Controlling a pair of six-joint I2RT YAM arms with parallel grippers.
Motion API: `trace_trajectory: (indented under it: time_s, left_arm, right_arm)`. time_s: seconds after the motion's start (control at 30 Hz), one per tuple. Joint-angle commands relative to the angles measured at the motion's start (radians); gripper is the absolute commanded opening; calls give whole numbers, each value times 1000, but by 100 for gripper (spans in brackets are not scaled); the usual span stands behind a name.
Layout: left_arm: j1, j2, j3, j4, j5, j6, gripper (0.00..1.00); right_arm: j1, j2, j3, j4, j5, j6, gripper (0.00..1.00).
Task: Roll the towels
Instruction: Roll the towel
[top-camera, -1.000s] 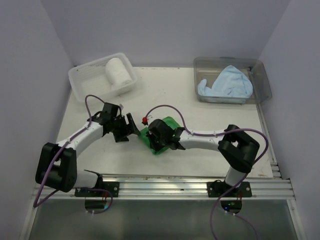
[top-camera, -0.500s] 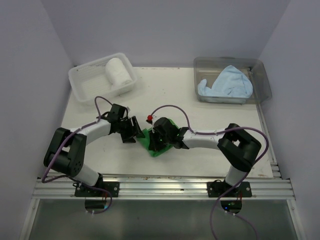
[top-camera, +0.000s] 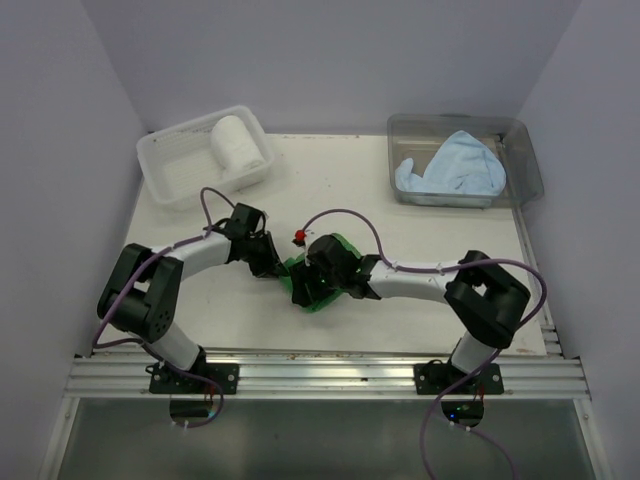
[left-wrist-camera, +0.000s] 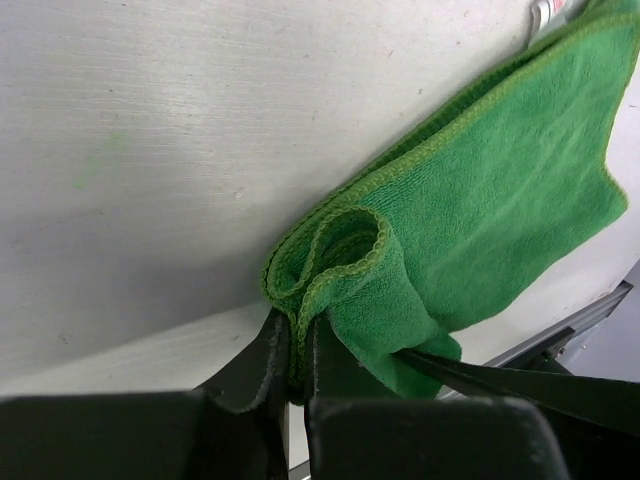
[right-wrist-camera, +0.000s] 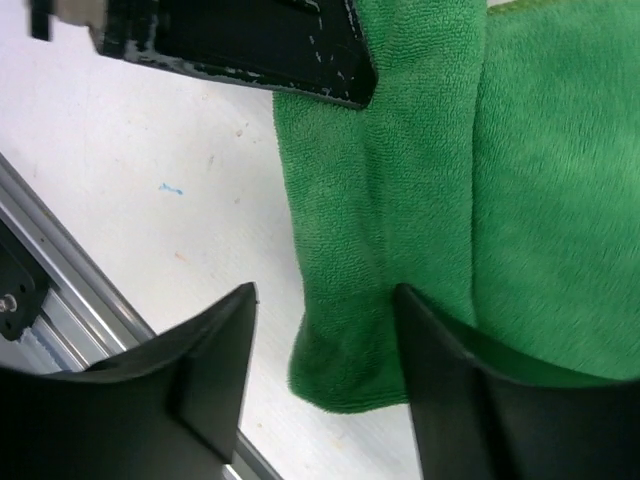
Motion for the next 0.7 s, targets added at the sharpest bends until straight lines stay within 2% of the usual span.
trace_trajectory:
  time_s: [0.0, 0.17, 0.4, 0.67]
  left_arm:
    - [-11, -20, 32, -29, -50, -15, 0]
    - [-11, -38, 24, -44, -55, -41, 0]
    - [-11, -54, 17, -51, -62, -58, 0]
    - [-11, -52, 18, -55, -65, -64, 0]
  right_arm:
    - [28, -72, 29, -87, 122, -47, 65]
    - [118, -66, 102, -147, 280, -122, 68]
    - [204, 49, 225, -215, 480, -253, 68]
    - [207, 135, 271, -184, 466, -285, 62]
